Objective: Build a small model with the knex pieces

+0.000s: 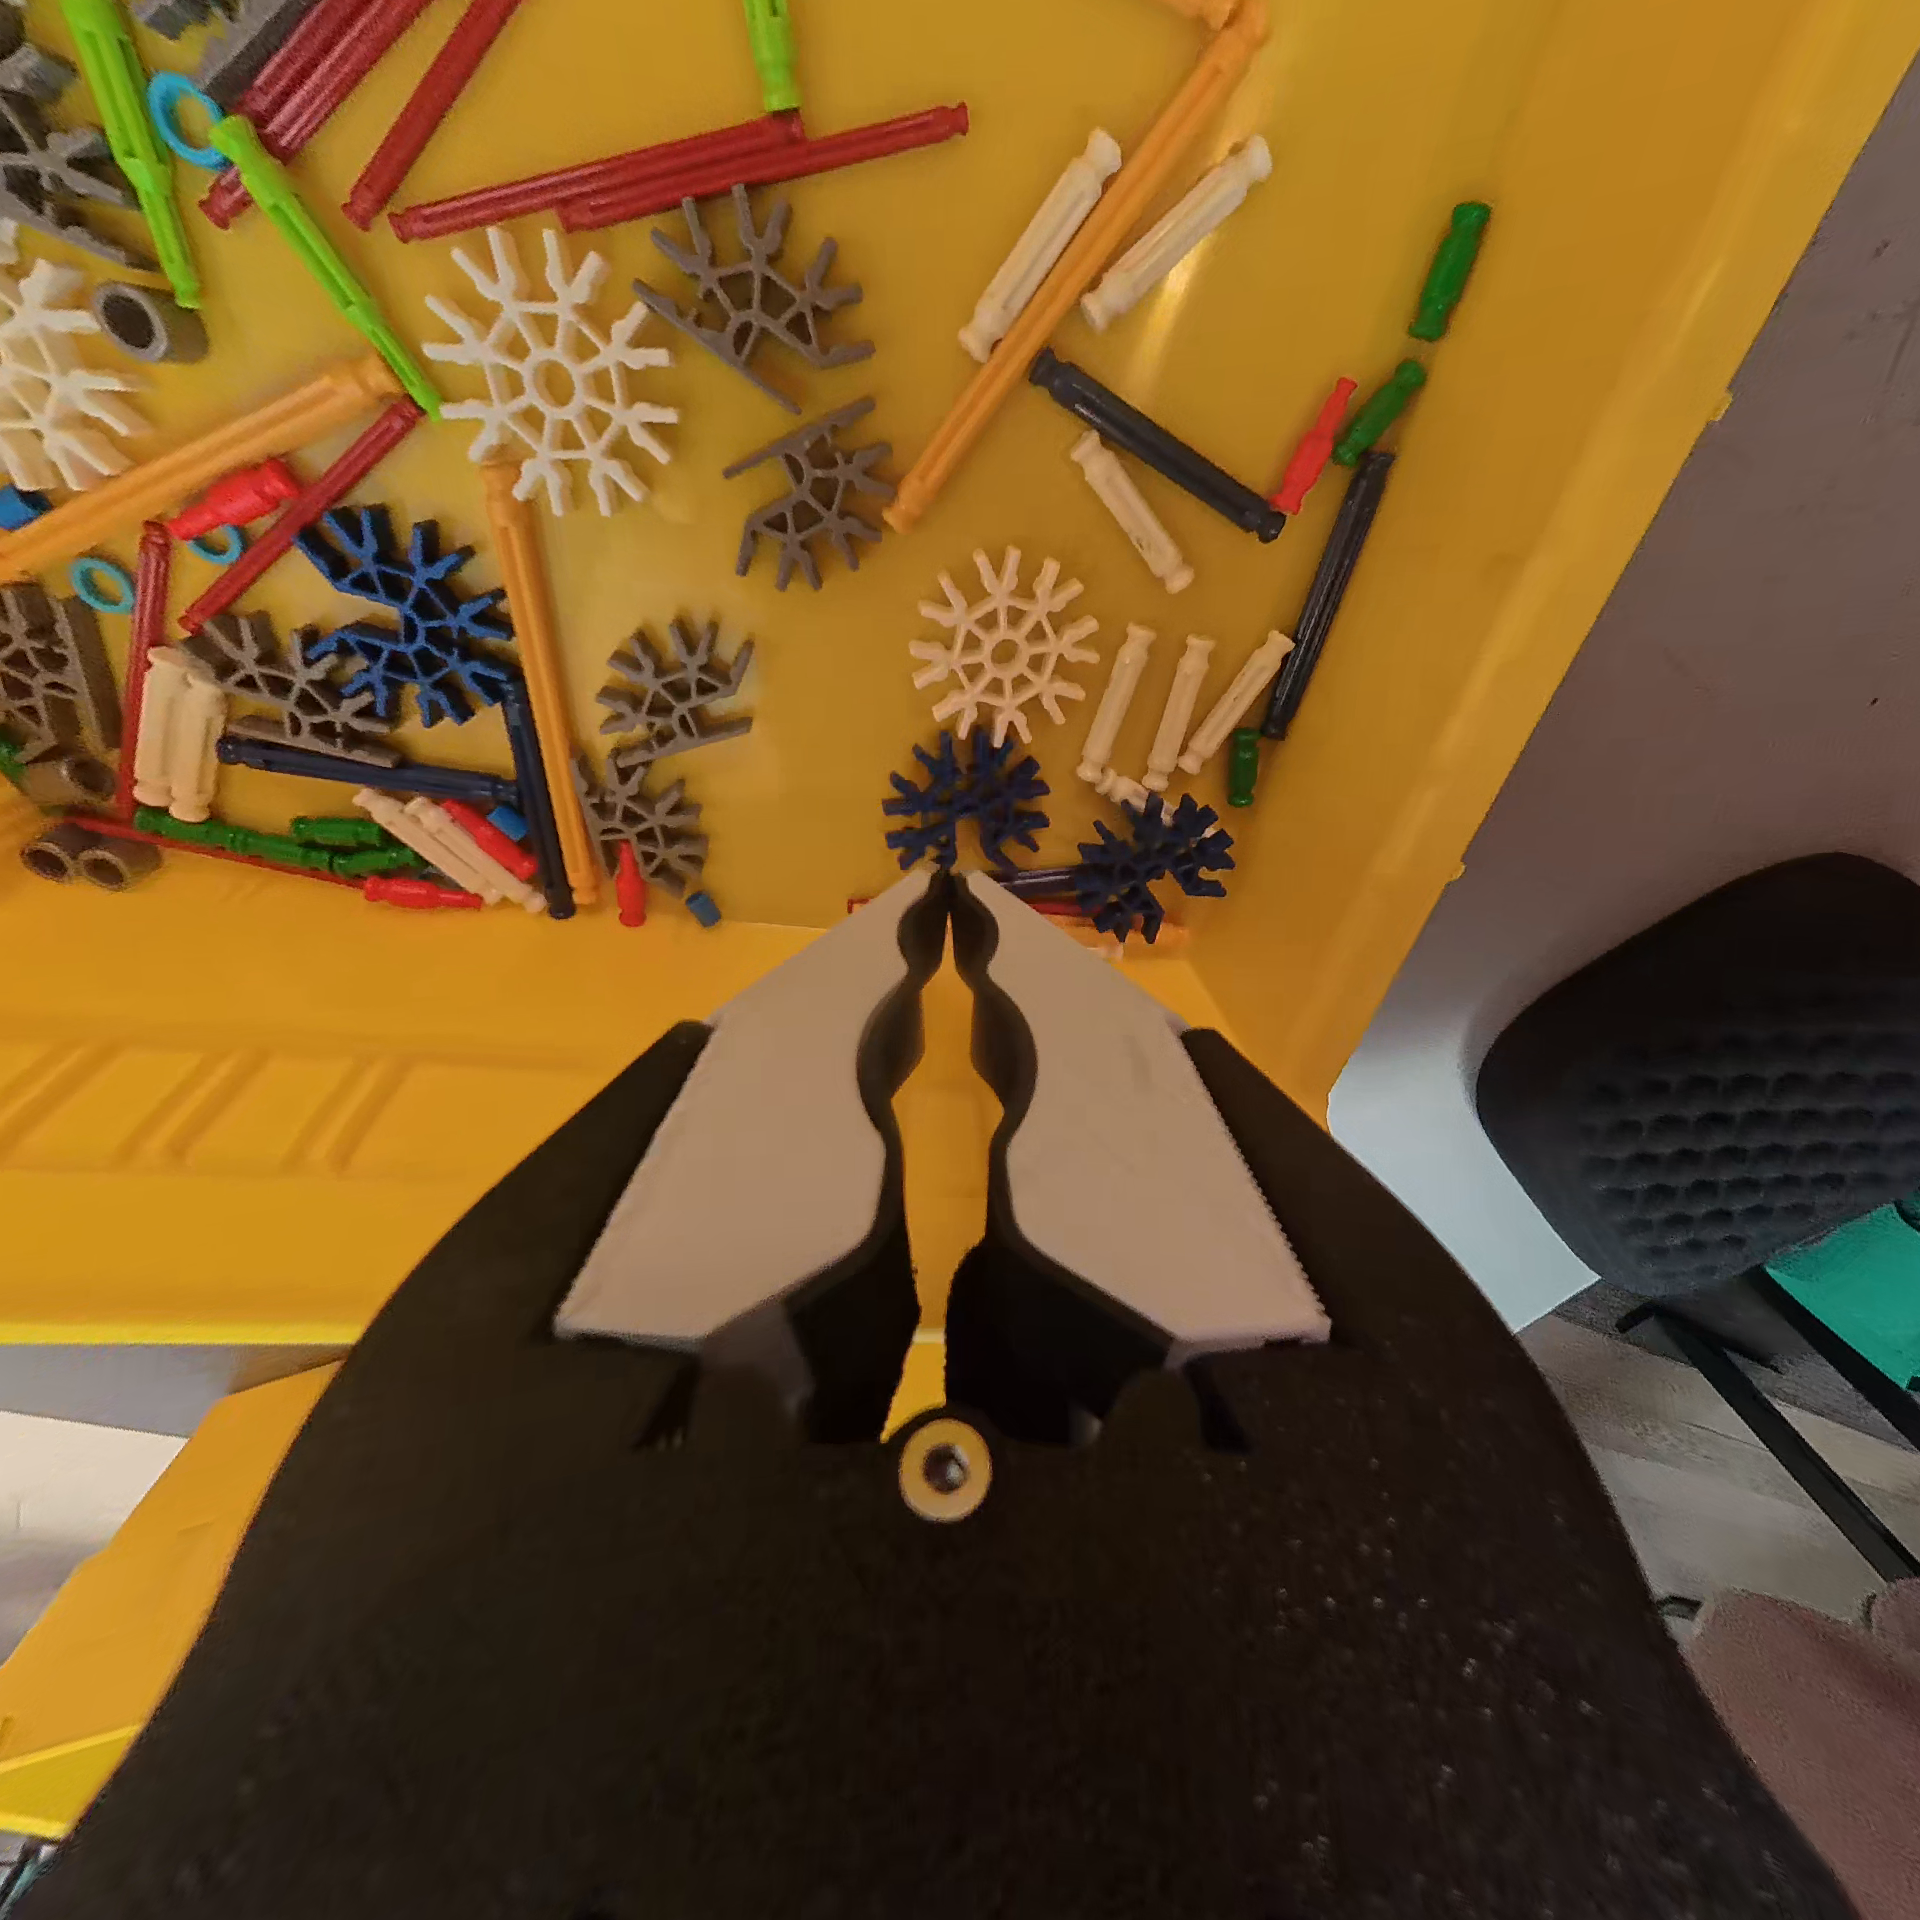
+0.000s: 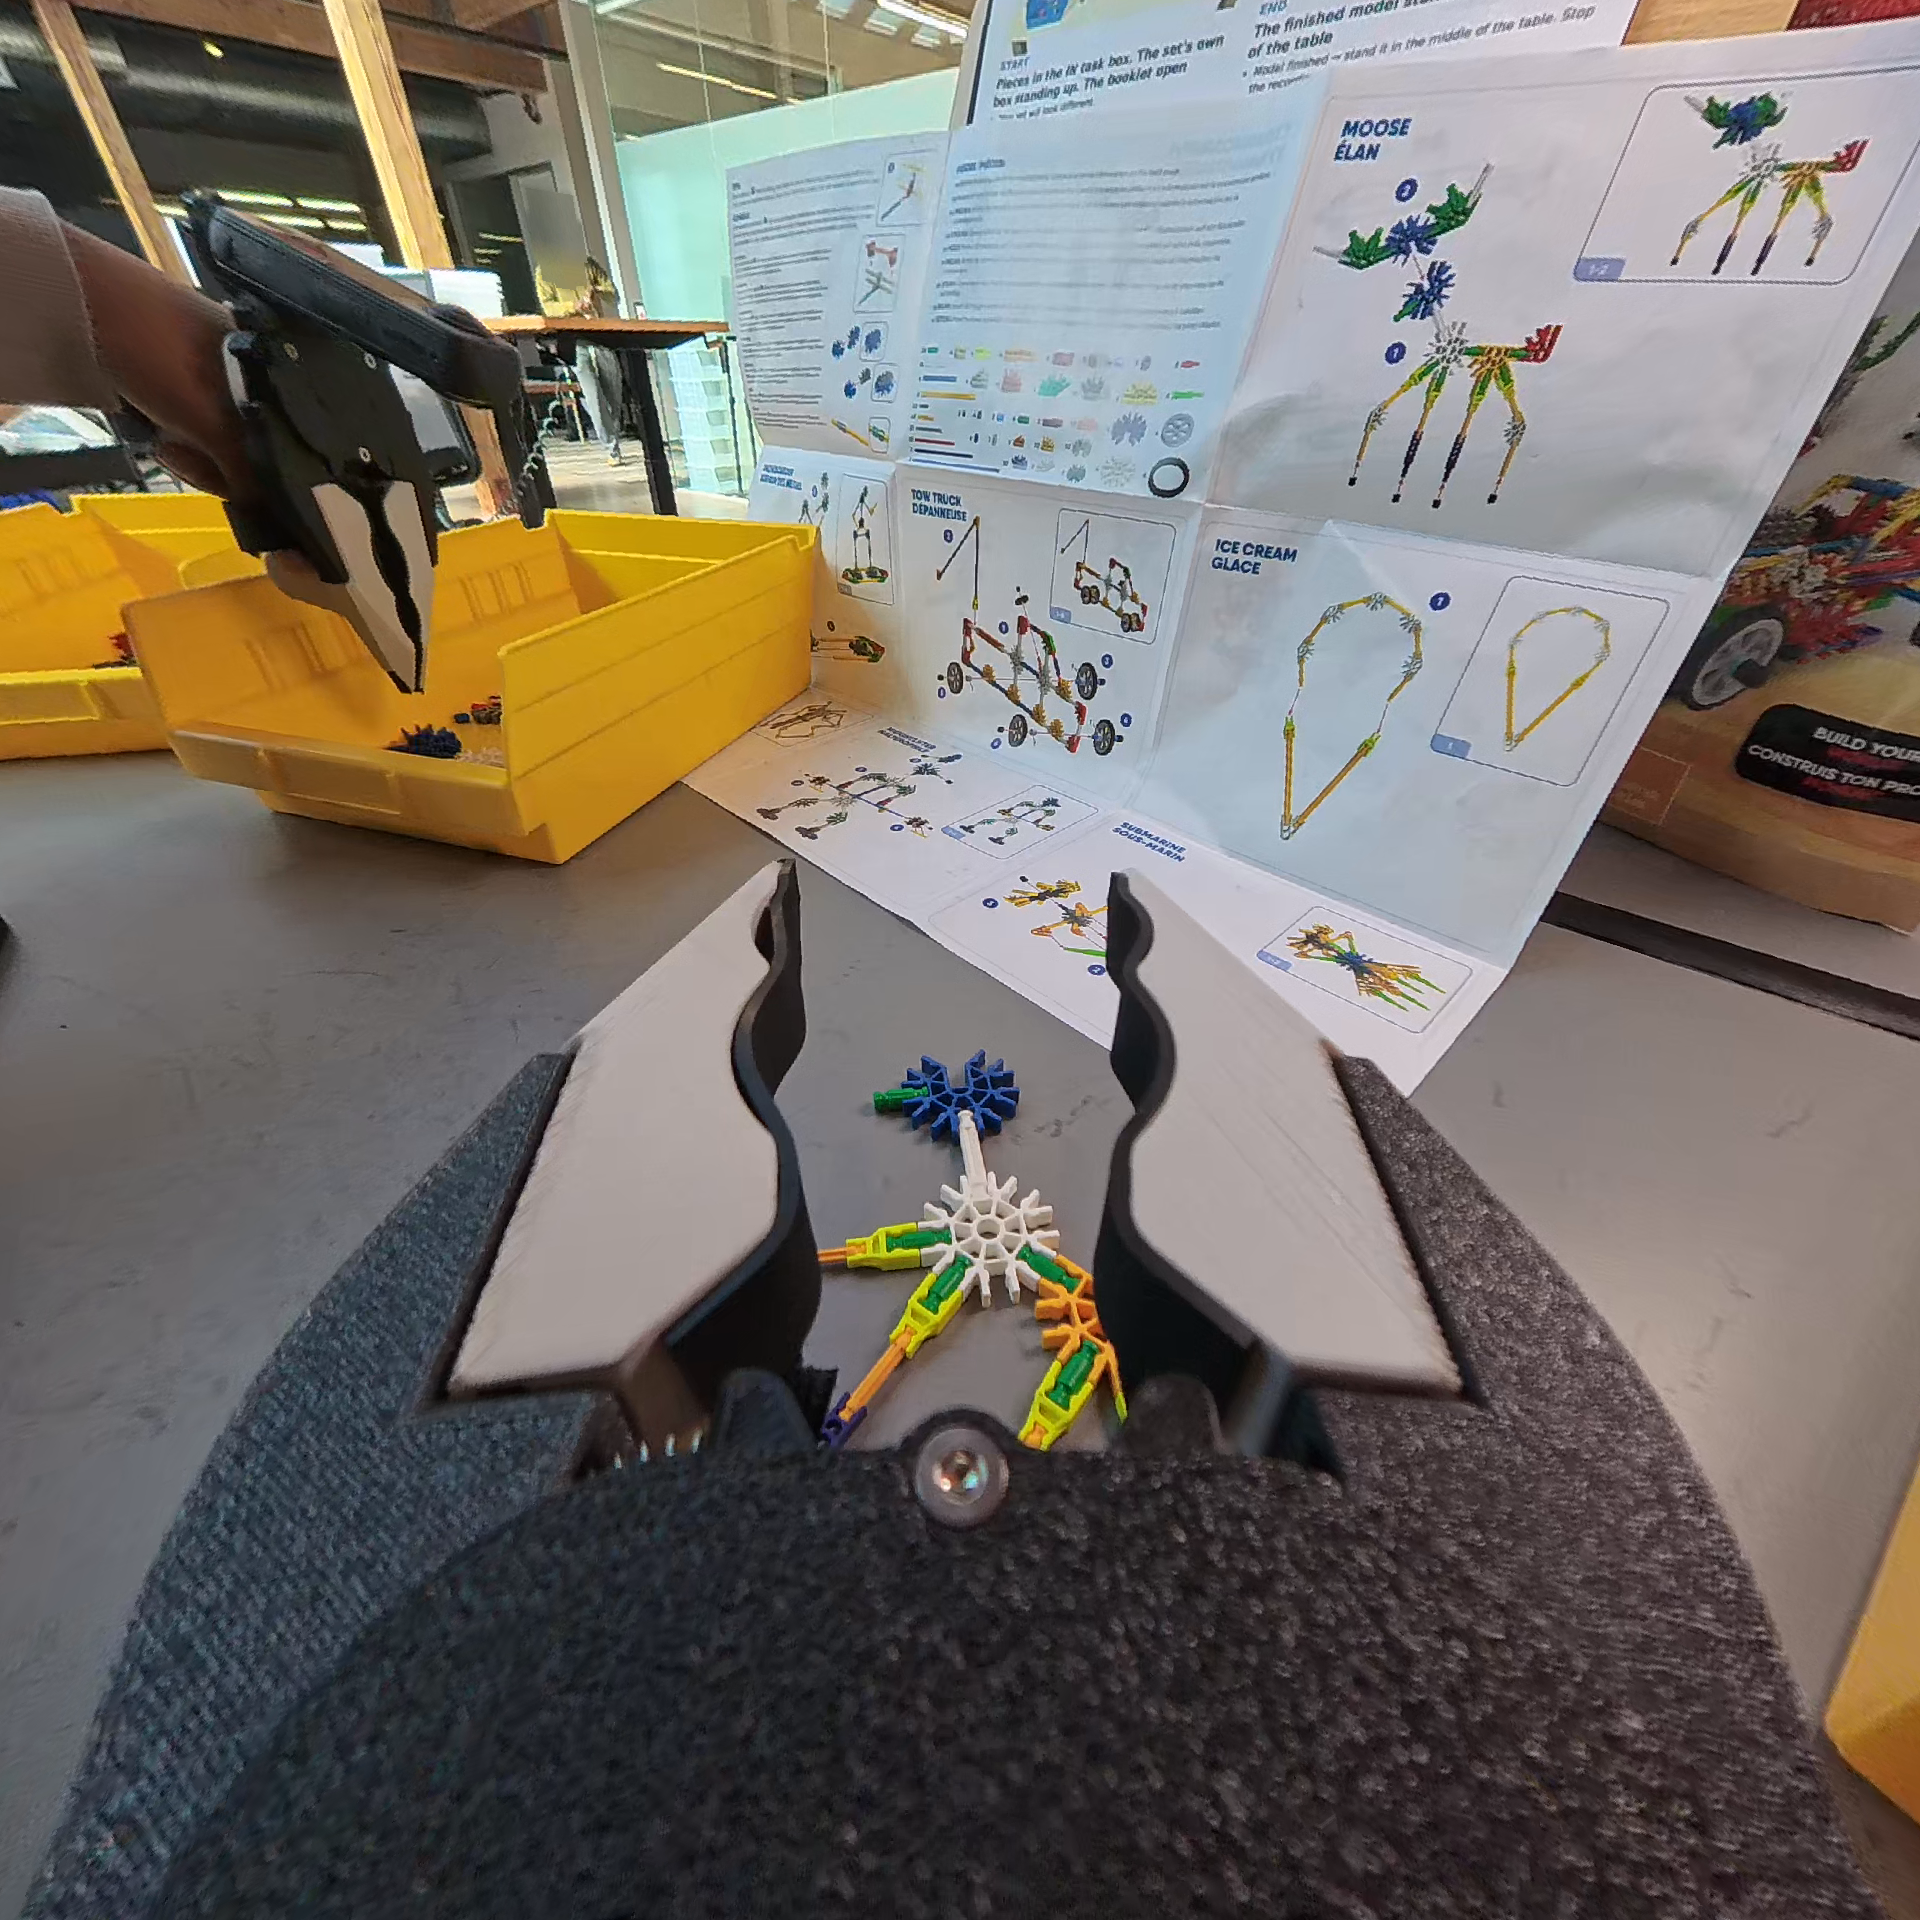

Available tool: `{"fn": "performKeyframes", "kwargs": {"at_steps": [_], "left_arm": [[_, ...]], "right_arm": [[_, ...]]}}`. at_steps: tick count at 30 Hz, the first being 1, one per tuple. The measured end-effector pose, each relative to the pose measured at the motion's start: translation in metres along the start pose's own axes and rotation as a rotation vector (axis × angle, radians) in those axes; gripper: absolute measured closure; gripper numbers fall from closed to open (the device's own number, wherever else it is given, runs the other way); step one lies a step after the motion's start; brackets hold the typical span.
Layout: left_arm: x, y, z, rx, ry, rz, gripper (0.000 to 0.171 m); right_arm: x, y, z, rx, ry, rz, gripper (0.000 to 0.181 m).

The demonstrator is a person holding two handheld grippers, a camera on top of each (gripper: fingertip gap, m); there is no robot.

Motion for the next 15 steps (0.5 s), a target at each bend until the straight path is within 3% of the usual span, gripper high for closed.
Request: {"fn": "performKeyframes", "kwargs": {"at_steps": [8,10,15], "left_arm": [[0.001,-0.001,0.002,-0.066,0.016,0.015,0.171],[0.000,0.008,0.007,-0.051,0.026,-0.035,0.152],[-0.001,0.030,0.008,-0.029,0.027,-0.139,0.138]], "right_arm": [[0.000,0.001,-0.001,-0.001,-0.006,-0.004,0.123],[0.000,0.001,-0.001,0.001,-0.007,-0.005,0.123],[0.000,0.000,0.000,0.006,-0.006,-0.003,0.123]]}}
Point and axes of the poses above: each gripper's, where its closed fingertips meet, y out along the fingers, x out of its underside, z = x × y across the jaws, the point moved 6 cm from there along -y, back along the fingers, and after that the axes turned 3 degrees about z, right-handed, at the moved point
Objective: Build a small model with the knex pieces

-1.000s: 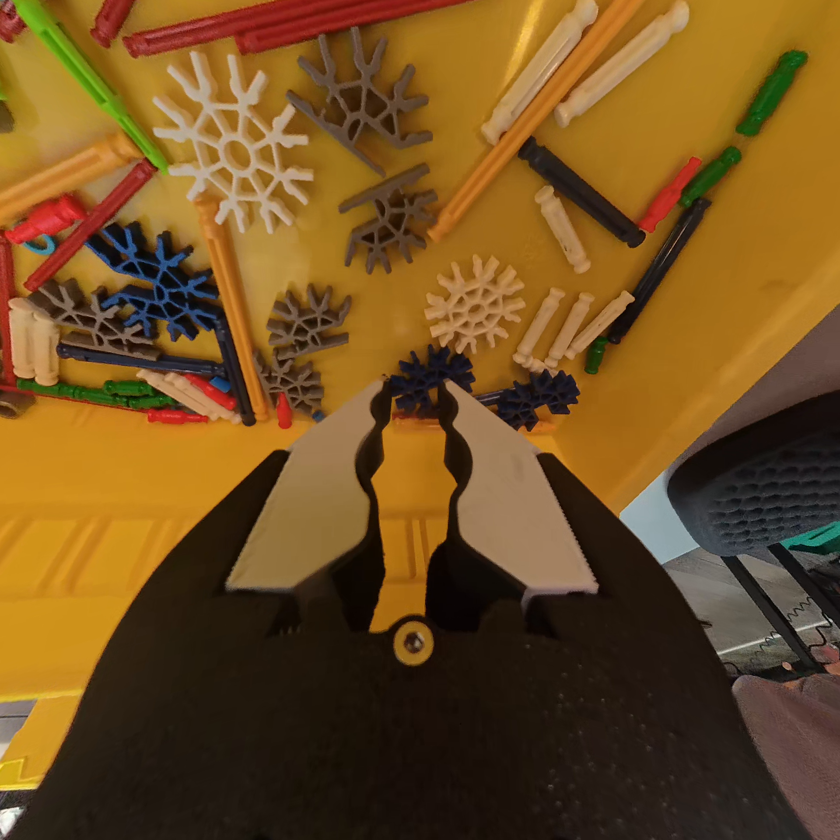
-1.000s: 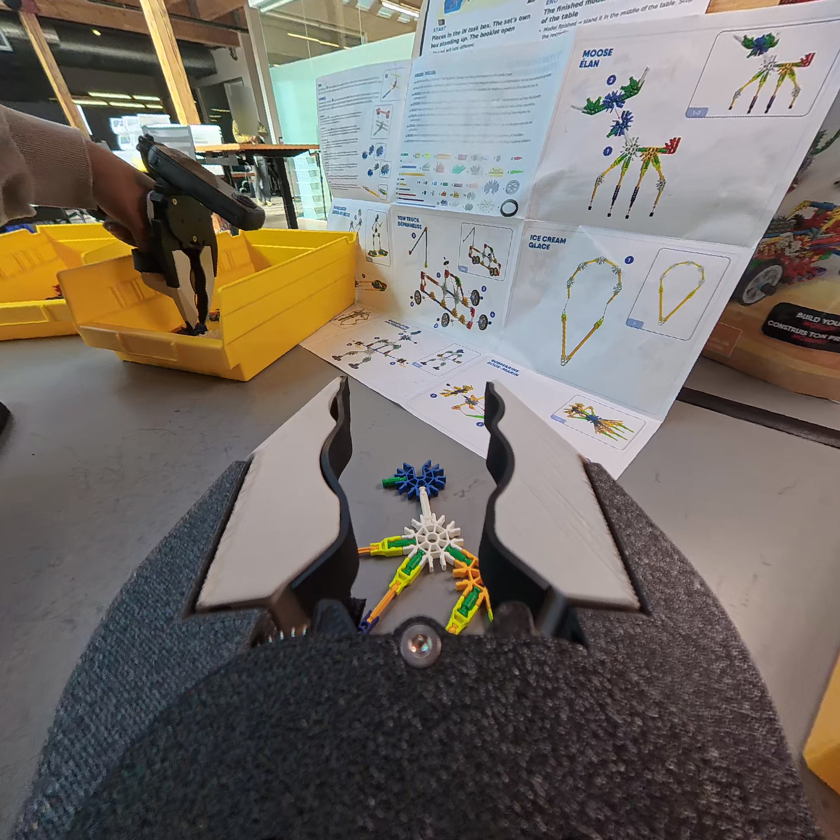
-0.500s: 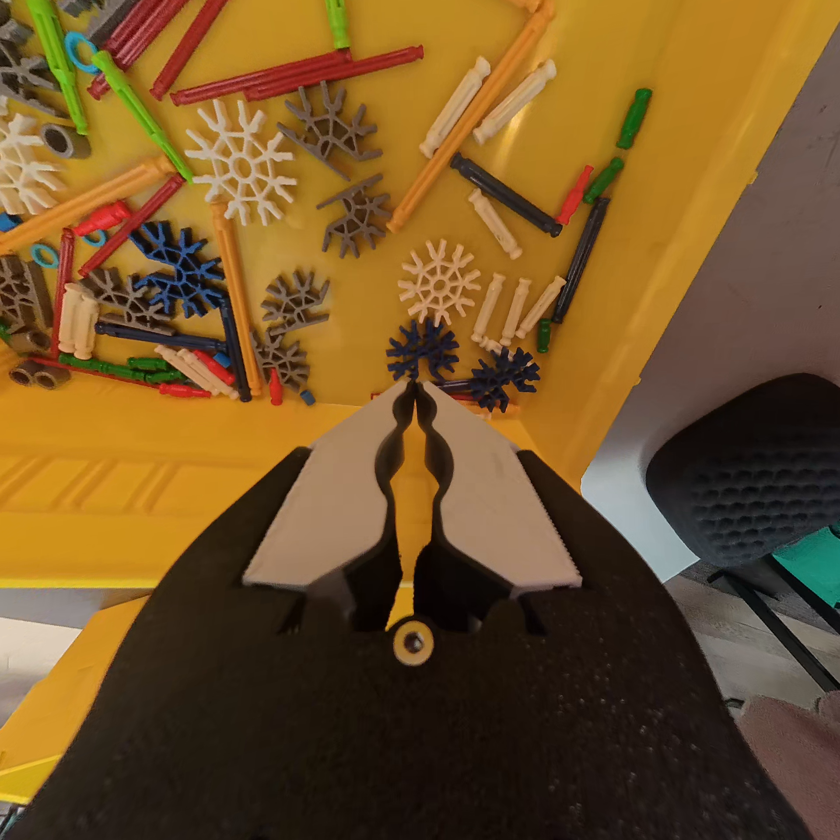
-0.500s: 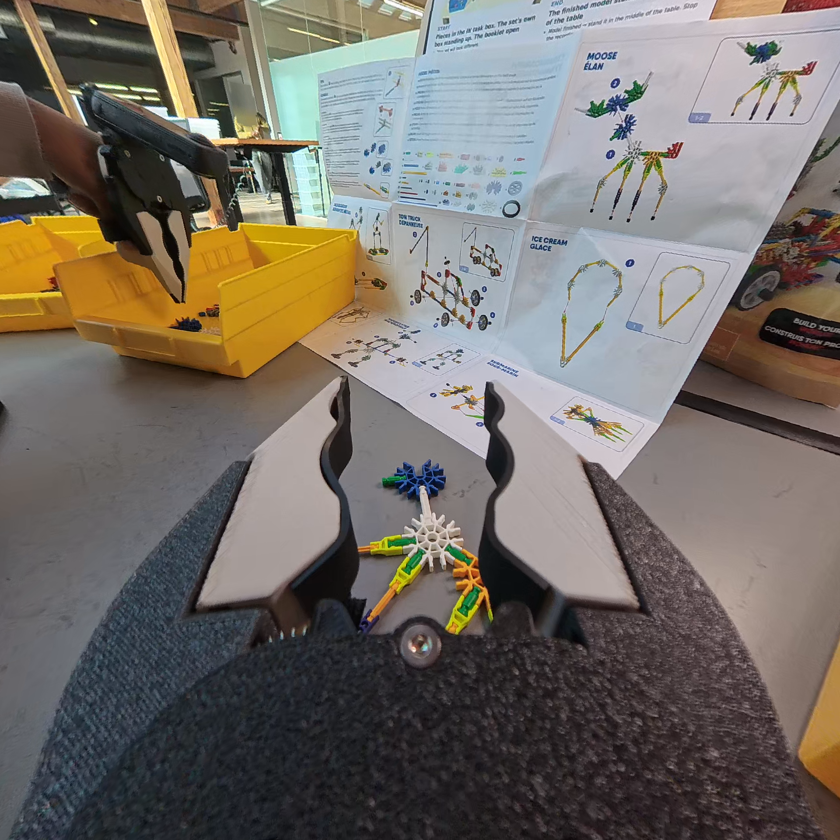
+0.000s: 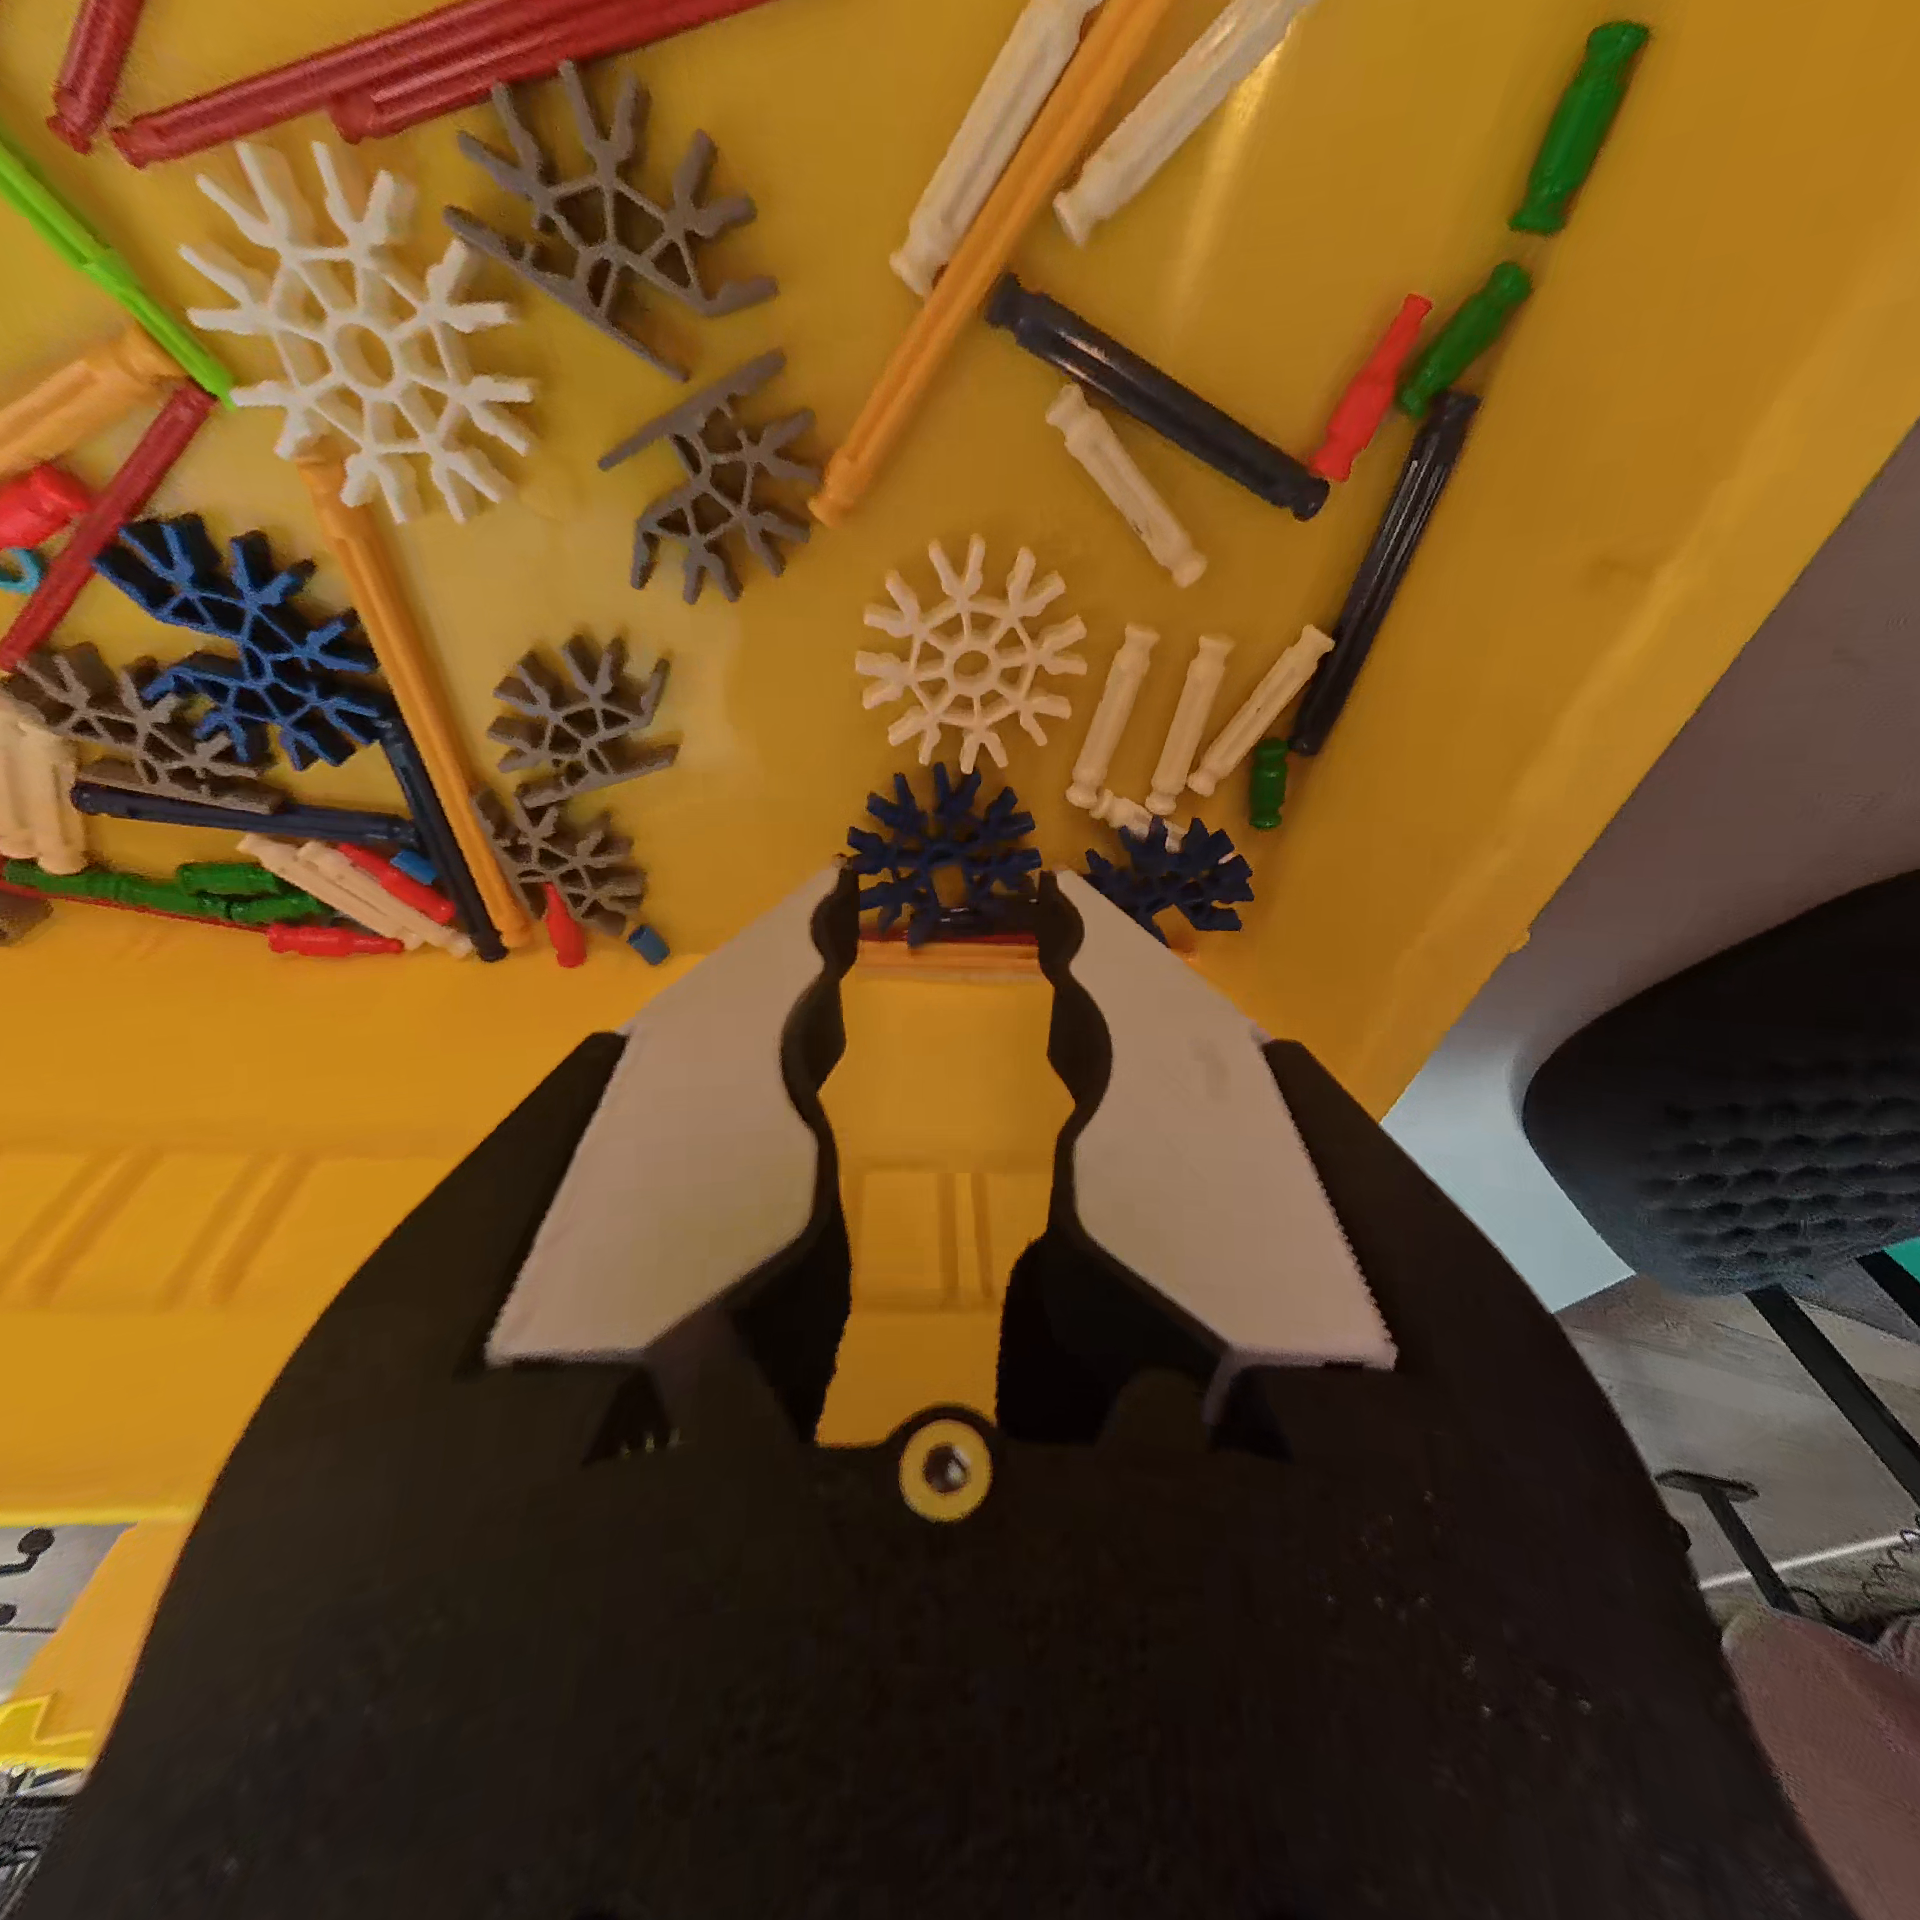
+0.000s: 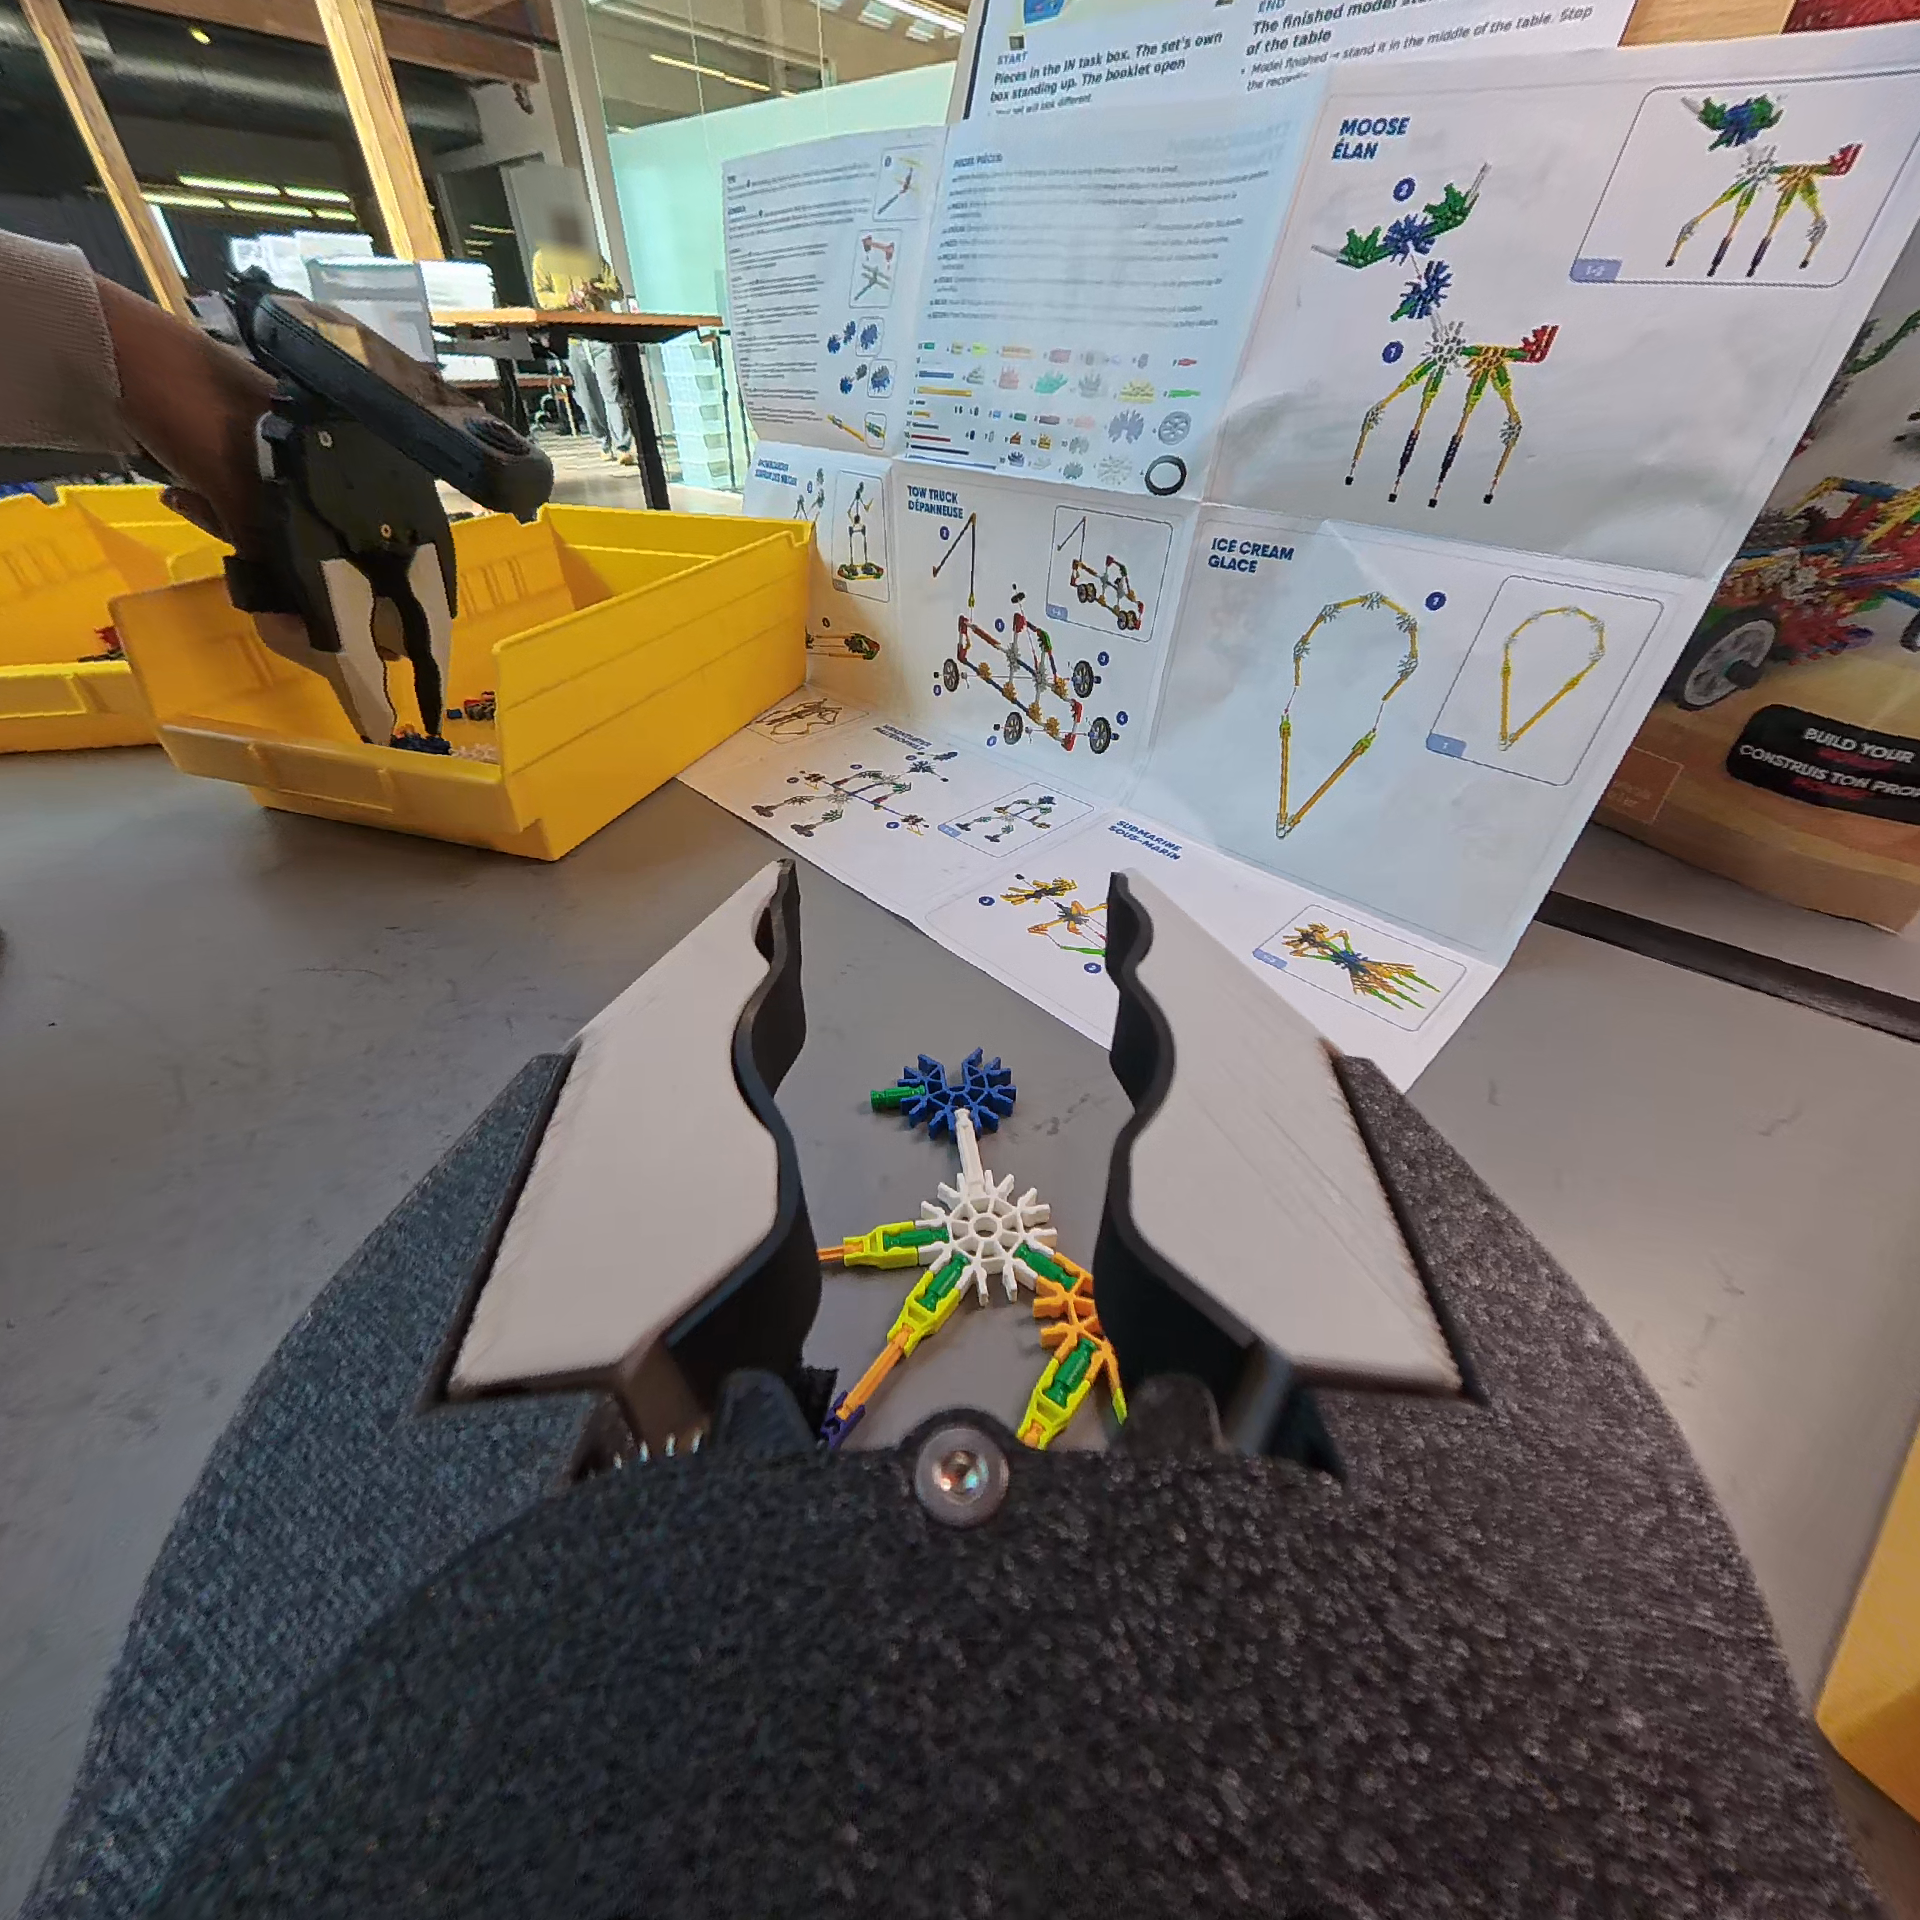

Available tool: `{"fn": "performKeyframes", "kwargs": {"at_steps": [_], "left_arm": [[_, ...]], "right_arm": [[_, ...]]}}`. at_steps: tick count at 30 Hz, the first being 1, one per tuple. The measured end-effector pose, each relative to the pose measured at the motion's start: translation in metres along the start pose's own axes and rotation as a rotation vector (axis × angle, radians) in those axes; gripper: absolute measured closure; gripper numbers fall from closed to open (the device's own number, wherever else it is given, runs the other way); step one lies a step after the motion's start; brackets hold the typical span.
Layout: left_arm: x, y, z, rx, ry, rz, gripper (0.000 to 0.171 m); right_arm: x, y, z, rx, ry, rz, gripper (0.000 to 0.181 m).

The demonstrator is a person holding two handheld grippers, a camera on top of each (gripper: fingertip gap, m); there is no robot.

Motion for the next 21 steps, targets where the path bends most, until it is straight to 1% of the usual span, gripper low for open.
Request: {"fn": "performKeyframes", "kwargs": {"at_steps": [2,4,7,9,11,13,15,17,18,19,21], "left_arm": [[-0.001,0.005,0.000,0.023,-0.010,-0.016,0.136],[0.000,0.007,-0.002,0.026,-0.018,-0.036,0.139],[-0.001,0.009,-0.006,-0.007,-0.011,-0.055,0.163],[-0.001,0.008,-0.006,-0.017,0.004,-0.056,0.166],[-0.001,0.004,-0.006,-0.020,0.001,-0.030,0.166],[-0.001,-0.010,-0.009,-0.056,-0.006,0.035,0.166],[-0.006,-0.036,-0.007,-0.103,-0.024,0.187,0.166],[-0.018,-0.067,0.003,-0.172,-0.036,0.406,0.166],[-0.026,-0.082,0.014,-0.192,-0.043,0.526,0.166],[-0.035,-0.093,0.031,-0.173,-0.043,0.646,0.166],[-0.056,-0.104,0.079,-0.054,0.004,0.873,0.166]], "right_arm": [[0.000,0.000,0.001,0.001,0.003,0.000,0.123],[0.000,0.000,0.001,-0.001,0.007,0.000,0.123],[0.000,0.000,0.001,-0.004,0.008,-0.002,0.123],[0.000,0.000,0.001,-0.004,0.008,-0.001,0.123],[0.000,0.000,0.001,-0.004,0.009,0.000,0.123],[0.000,0.000,0.001,-0.002,0.011,0.001,0.123],[0.000,-0.001,0.001,-0.002,0.014,0.002,0.123],[0.000,0.000,0.001,-0.004,0.014,0.001,0.123],[0.000,0.000,0.001,-0.006,0.012,0.000,0.123],[0.000,0.000,0.000,-0.009,0.008,-0.002,0.123],[0.000,0.001,-0.003,-0.019,-0.002,-0.003,0.123]]}}
Point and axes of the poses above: each gripper's, where its closed fingertips meet, y out along the fingers, x out of its underside, z = x × y across the jaws, the point moved 6 cm from there along -y, back along the fingers, and after that the axes turned 3 degrees about z, right-handed, at the moved point
